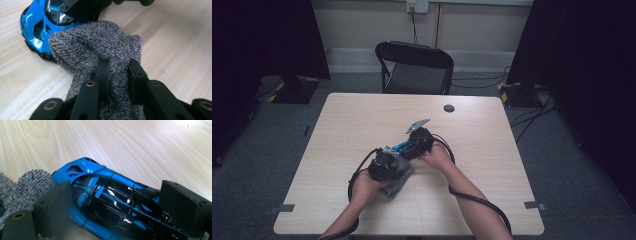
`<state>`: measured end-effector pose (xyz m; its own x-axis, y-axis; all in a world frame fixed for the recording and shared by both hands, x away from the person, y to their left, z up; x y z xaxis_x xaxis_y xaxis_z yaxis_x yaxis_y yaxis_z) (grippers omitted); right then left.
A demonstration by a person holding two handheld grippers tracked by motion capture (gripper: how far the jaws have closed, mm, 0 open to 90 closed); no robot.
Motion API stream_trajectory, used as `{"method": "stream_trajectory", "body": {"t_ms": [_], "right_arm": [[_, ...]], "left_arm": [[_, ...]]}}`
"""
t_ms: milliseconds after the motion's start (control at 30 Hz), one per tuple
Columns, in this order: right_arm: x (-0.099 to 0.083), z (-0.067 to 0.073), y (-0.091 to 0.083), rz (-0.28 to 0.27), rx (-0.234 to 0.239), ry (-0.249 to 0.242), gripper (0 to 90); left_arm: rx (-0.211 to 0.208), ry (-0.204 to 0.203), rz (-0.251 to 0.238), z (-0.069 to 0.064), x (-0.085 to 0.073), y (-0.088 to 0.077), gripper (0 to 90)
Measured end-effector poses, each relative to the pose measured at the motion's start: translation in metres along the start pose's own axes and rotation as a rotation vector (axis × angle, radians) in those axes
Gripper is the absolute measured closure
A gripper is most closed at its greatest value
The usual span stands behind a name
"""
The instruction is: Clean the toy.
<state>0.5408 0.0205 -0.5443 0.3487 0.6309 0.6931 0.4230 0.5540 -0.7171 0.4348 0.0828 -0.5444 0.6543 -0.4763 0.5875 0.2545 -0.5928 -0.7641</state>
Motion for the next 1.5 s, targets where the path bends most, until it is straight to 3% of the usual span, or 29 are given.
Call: {"method": "stream_trajectory", "body": {"t_ms": [300,600,800,900,1000,1100,1233,1400,1500], "right_arm": [[-0.001,0.0,0.0,-0.017,0.001,0.002,11.0],[-0.001,0.0,0.0,-0.038,0.002,0.003,11.1],[-0.002,0.0,0.0,-0.045,0.006,0.004,11.1],[-0.002,0.0,0.0,-0.044,0.009,0.005,11.2],[-0.002,0.0,-0.001,-0.042,0.012,0.003,11.3],[-0.002,-0.001,-0.001,-0.043,0.013,-0.001,11.5],[-0.002,-0.001,0.0,-0.063,0.018,-0.004,11.5],[-0.003,-0.001,-0.001,-0.077,0.013,-0.002,11.4],[-0.003,-0.001,-0.001,-0.075,0.013,-0.002,11.4]], "left_arm": [[-0.024,0.031,-0.01,-0.006,0.006,0.0,73.7],[-0.03,0.037,-0.039,0.0,0.011,-0.027,73.8],[-0.005,0.015,-0.067,0.021,0.014,-0.057,73.8],[0.054,0.03,-0.085,0.039,0.02,-0.072,73.8],[0.093,0.006,-0.095,0.061,0.031,-0.082,73.9],[0.12,0.009,-0.102,0.079,0.045,-0.081,73.9],[0.142,0.029,-0.1,0.095,0.065,-0.066,73.7],[0.135,0.023,-0.095,0.104,0.084,-0.047,73.2],[0.142,0.051,-0.079,0.105,0.089,-0.04,73.0]]}}
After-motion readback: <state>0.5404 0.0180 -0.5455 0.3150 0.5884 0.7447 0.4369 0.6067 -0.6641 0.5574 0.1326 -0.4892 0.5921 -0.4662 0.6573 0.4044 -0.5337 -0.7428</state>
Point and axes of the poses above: each handheld gripper's, and its own axes: y roughly forward along the jaws, x roughly out of its top, z roughly to its left, the point moved 9 cm from there along y, roughly forward along the jaws, and after that the axes turned 6 degrees about -x, right-handed, at the moved point
